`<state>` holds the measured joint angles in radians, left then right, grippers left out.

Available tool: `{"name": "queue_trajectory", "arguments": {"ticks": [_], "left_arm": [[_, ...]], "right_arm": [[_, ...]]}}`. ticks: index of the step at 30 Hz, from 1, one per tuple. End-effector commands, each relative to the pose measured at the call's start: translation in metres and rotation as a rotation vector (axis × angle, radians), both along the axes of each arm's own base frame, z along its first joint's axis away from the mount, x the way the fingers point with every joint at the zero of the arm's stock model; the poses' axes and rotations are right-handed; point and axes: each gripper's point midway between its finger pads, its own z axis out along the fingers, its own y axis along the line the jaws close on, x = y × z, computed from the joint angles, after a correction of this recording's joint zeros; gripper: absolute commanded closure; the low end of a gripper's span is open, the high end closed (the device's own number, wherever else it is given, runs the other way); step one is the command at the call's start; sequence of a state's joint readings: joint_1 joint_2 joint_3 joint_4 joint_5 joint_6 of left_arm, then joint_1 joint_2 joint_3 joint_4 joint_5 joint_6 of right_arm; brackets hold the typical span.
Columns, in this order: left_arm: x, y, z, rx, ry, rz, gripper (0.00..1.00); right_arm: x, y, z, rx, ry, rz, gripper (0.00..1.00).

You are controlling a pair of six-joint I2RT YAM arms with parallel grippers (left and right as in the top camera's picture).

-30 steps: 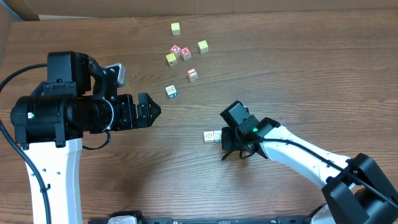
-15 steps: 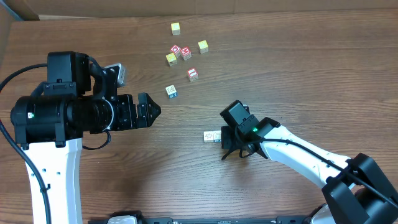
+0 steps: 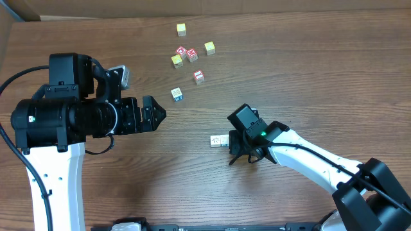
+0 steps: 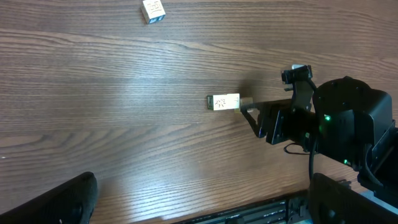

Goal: Flip 5 blocks

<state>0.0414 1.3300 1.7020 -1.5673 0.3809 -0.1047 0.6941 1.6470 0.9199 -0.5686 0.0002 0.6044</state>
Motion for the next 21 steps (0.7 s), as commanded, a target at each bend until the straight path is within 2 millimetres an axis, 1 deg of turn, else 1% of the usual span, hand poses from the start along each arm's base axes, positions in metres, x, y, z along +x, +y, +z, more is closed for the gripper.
{"name": "queue_trajectory", "arguments": {"ticks": [1, 2, 4, 6, 11, 13, 14, 15, 16, 17, 21], "left_arm": [[0.003, 0.001, 0.005, 0.001, -0.017, 0.004, 0.00], [0.003, 0.001, 0.005, 0.001, -0.017, 0.004, 0.00], [0.003, 0.001, 0.005, 0.001, -0.018, 0.003, 0.00], [0.003, 0.001, 0.005, 0.001, -0.017, 0.004, 0.00], [0.003, 0.001, 0.005, 0.001, -0.017, 0.004, 0.00], [0.003, 0.001, 0.005, 0.001, -0.018, 0.004, 0.00], [0.003, 0.001, 0.005, 0.001, -0.017, 0.004, 0.00], [0.003, 0.001, 0.005, 0.001, -0.017, 0.004, 0.00], [0.003, 0.001, 0.005, 0.001, -0.017, 0.004, 0.00], [0.003, 0.001, 0.005, 0.001, -0.017, 0.004, 0.00], [0.003, 0.001, 0.005, 0.001, -0.018, 0.004, 0.00]], "right_arm": [[-0.001, 0.001, 0.000, 0.011, 0.008, -0.002, 0.48], [-0.001, 0.001, 0.000, 0.012, 0.008, -0.002, 0.48], [-0.001, 0.001, 0.001, 0.013, 0.006, -0.002, 0.53], [0.001, 0.002, 0.005, 0.021, -0.004, -0.001, 0.53], [0.003, 0.004, 0.022, 0.047, -0.034, -0.001, 0.54], [0.000, 0.003, 0.024, 0.049, -0.025, 0.001, 0.63], [-0.003, 0.003, 0.023, 0.052, -0.011, 0.001, 0.72], [-0.006, 0.002, 0.022, 0.055, 0.009, -0.015, 0.84], [-0.009, 0.001, 0.021, 0.055, 0.024, -0.028, 0.91], [-0.011, 0.000, 0.019, 0.054, 0.039, -0.049, 0.94], [-0.018, -0.003, 0.010, 0.057, 0.071, -0.084, 0.96]]}}
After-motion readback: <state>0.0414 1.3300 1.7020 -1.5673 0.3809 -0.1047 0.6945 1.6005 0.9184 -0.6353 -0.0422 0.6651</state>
